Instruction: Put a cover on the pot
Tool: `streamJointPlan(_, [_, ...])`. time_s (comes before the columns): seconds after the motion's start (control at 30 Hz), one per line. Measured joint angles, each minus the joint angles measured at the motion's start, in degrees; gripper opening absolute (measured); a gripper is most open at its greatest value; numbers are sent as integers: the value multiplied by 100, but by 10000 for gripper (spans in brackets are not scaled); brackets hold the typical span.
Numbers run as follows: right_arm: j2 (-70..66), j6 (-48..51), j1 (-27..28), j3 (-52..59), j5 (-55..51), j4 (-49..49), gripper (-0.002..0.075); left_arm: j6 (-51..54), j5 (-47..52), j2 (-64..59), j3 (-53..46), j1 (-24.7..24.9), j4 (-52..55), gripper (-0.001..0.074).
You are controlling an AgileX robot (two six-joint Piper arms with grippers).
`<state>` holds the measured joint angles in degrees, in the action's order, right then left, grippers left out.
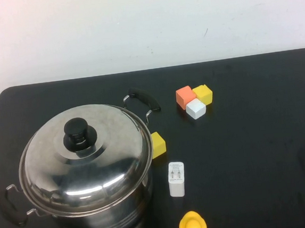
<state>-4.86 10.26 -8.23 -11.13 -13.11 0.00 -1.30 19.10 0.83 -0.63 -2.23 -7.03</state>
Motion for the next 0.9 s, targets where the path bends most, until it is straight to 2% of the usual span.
streamJointPlan(0.13, [406, 14, 1046, 367, -77, 41, -1, 0, 0, 0, 0, 0, 0, -2])
streamJointPlan(0.27, [554, -64, 1518, 667, -93, -68, -1, 0, 0, 0, 0, 0, 0, -2])
streamJointPlan(0.63, [554, -615, 1534, 1271, -118, -362, -2, 0, 0, 0, 0, 0, 0, -2])
streamJointPlan(0.9, [554, -1186, 800, 1260, -428, -619, -2, 0, 0, 0, 0, 0, 0, -2])
